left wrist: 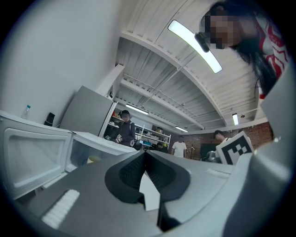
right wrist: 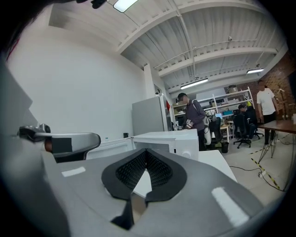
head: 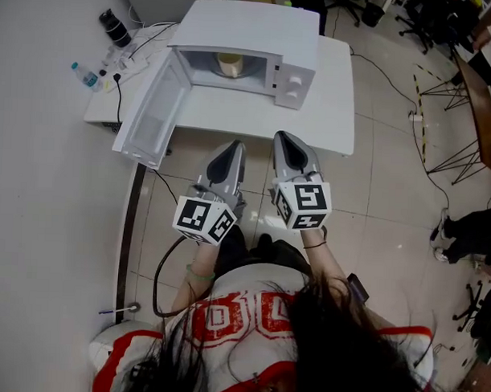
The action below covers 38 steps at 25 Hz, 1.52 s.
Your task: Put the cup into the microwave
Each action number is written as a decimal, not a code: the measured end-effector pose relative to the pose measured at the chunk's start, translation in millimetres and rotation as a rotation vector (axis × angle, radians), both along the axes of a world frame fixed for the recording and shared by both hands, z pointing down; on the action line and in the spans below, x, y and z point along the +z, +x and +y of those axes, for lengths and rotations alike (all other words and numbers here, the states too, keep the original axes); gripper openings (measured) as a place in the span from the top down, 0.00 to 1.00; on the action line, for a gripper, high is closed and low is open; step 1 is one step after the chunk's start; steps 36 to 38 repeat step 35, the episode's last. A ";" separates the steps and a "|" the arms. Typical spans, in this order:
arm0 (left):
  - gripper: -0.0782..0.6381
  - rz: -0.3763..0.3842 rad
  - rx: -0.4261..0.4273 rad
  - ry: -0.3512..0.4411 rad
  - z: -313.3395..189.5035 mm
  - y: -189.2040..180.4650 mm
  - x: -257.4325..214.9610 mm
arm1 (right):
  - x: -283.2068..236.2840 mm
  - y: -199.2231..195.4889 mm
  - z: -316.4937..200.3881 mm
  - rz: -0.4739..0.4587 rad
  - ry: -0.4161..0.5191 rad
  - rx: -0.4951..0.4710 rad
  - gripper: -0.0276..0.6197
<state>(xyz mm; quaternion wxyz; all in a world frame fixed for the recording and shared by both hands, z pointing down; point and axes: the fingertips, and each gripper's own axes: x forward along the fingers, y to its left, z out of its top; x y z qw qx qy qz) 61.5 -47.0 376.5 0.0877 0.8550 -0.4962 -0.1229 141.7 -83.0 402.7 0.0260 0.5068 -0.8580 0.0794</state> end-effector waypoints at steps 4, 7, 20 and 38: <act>0.89 -0.007 -0.021 -0.005 8.9 8.1 1.0 | -0.3 0.9 10.8 -0.006 0.000 -0.039 0.95; 0.89 -0.015 -0.024 -0.012 11.9 11.0 0.9 | -1.7 -1.6 15.8 -0.010 0.000 -0.055 0.95; 0.89 -0.031 0.008 0.002 12.2 -1.4 -7.6 | -12.8 -20.3 19.8 -0.015 0.004 -0.049 0.95; 0.89 -0.017 0.005 0.005 25.5 -18.0 -5.4 | -12.2 -27.9 32.1 -0.022 -0.006 -0.035 0.95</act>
